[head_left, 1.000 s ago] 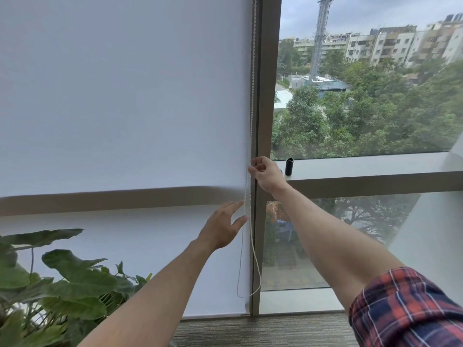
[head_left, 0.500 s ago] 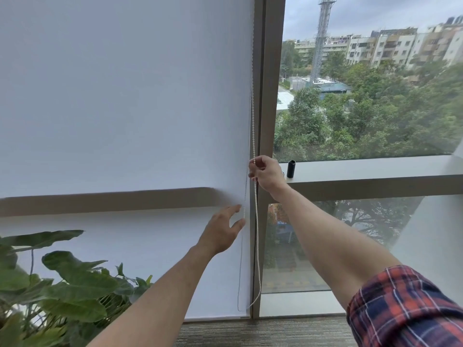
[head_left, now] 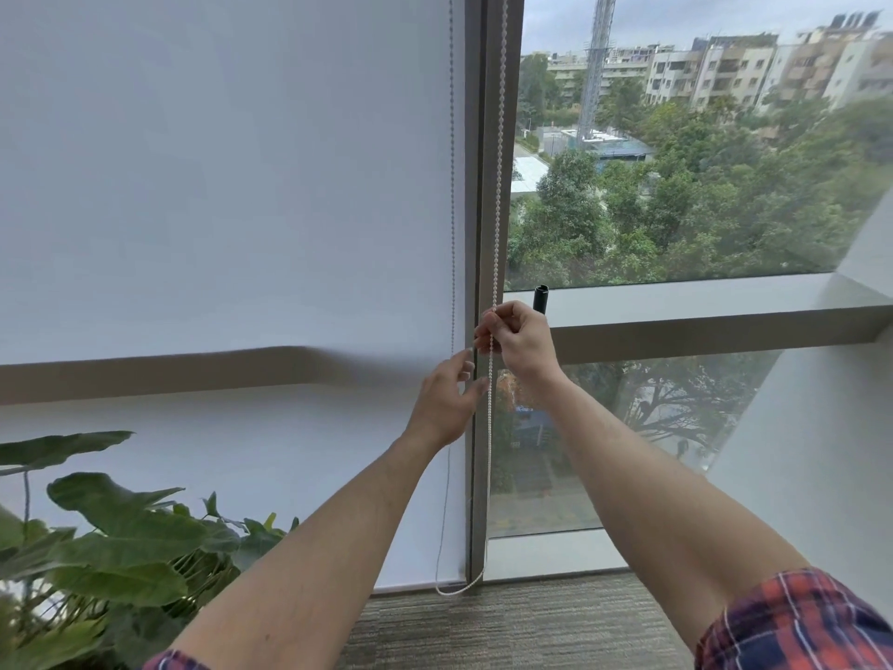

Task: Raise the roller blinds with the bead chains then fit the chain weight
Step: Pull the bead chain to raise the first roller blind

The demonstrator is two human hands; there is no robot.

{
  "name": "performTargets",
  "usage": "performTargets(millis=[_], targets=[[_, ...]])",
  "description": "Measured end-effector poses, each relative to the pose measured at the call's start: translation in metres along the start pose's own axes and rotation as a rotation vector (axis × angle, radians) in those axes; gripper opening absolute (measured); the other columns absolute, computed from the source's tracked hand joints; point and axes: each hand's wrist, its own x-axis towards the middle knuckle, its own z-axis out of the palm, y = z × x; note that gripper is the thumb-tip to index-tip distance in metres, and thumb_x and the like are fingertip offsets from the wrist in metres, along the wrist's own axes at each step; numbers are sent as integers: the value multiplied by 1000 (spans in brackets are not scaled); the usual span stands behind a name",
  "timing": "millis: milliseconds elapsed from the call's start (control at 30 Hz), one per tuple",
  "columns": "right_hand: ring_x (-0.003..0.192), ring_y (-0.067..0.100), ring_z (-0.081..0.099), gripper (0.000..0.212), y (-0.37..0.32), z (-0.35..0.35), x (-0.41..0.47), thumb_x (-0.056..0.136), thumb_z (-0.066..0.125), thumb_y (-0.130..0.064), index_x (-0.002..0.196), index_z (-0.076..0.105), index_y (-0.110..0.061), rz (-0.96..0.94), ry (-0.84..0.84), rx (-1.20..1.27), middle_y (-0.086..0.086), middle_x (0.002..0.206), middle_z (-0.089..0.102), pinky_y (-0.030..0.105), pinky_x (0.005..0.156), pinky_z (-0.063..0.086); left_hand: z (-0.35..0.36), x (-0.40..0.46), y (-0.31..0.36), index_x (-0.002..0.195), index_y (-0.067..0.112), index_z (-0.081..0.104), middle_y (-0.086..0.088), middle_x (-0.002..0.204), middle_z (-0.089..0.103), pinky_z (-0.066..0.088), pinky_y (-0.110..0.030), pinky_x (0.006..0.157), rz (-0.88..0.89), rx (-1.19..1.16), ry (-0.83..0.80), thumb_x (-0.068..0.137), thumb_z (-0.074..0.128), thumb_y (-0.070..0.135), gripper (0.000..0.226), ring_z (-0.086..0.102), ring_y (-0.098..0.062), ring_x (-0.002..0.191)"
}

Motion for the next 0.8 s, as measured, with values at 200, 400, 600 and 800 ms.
performTargets(millis=[200, 400, 600, 800], targets=[[59, 21, 69, 13, 1, 5, -26, 98, 59, -6, 85, 59, -9, -26, -27, -5, 7, 71, 71, 42, 64, 60, 9, -1, 3, 124, 14, 61, -1, 109, 71, 52, -35, 92, -72, -183, -69, 94, 63, 28, 33, 66, -15, 101], [66, 39, 69, 13, 4, 0, -47, 96, 61, -11, 83, 61, -11, -59, -22, -68, 5, 70, 73, 53, 60, 57, 7, -13, -2, 92, 7, 70, -6, 77, 68, 53, -50, 78, -85, -355, -119, 94, 60, 33, 28, 62, -20, 72], [65, 18, 69, 22, 57, -9, -100, 95, 63, -8, 75, 60, -19, 16, -12, -264, 6, 70, 74, 39, 65, 59, 8, -41, -35, 70, 19, 74, -6, 68, 73, 53, -42, 69, -142, -58, -263, 88, 66, 37, 27, 67, -21, 65], [63, 20, 61, 13, 72, 6, -114, 94, 63, -5, 82, 62, -2, 93, -69, -206, 8, 68, 69, 42, 67, 54, 5, -43, -37, 96, 6, 72, -1, 74, 71, 49, -16, 63, -174, -264, -272, 83, 55, -15, 30, 64, -4, 63]])
